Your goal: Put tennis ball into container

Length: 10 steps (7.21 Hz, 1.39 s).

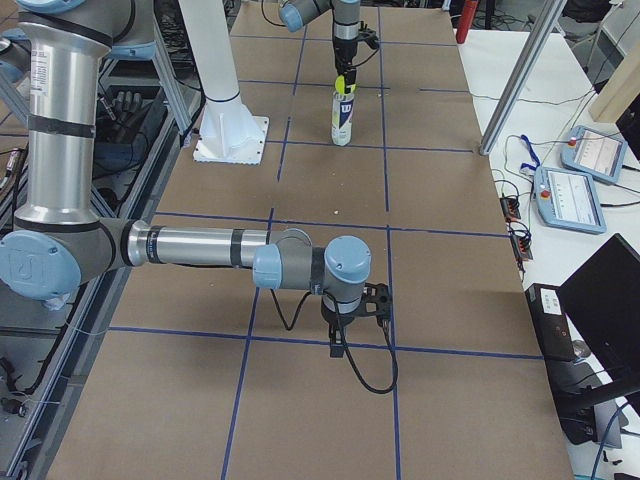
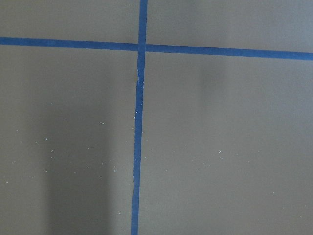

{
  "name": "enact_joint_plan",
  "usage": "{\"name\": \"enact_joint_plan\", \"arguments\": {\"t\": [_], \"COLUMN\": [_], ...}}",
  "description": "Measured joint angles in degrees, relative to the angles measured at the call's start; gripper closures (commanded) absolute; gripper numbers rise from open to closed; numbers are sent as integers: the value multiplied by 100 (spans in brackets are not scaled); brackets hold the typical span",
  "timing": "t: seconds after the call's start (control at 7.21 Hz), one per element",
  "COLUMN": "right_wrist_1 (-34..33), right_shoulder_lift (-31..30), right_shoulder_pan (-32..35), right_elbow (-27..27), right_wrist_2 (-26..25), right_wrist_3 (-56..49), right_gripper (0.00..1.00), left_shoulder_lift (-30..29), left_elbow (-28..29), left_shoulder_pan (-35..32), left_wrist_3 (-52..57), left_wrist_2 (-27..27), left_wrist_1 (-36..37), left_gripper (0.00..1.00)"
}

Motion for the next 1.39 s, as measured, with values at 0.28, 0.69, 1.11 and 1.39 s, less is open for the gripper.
{"name": "enact_joint_plan", "arguments": {"t": [0.28, 0.69, 1.11, 1.39], "right_wrist_1": [1, -1, 0, -1], "right_shoulder_lift": [0, 0, -1, -1], "right_shoulder_pan": [0, 0, 0, 0], "right_elbow": [-4, -2, -4, -2], "right_wrist_2": [0, 0, 0, 0], "right_wrist_3": [0, 0, 0, 0], "right_gripper": [0, 0, 0, 0], "left_shoulder_lift": [12, 29, 210, 927], "left_elbow": [-24, -53, -227, -946], "left_shoulder_pan": [2, 2, -13, -165], "left_wrist_3": [23, 33, 118, 762], "left_wrist_2": [0, 8, 9, 7], "left_wrist_1": [0, 7, 4, 5], "left_gripper": [0, 0, 0, 0]}}
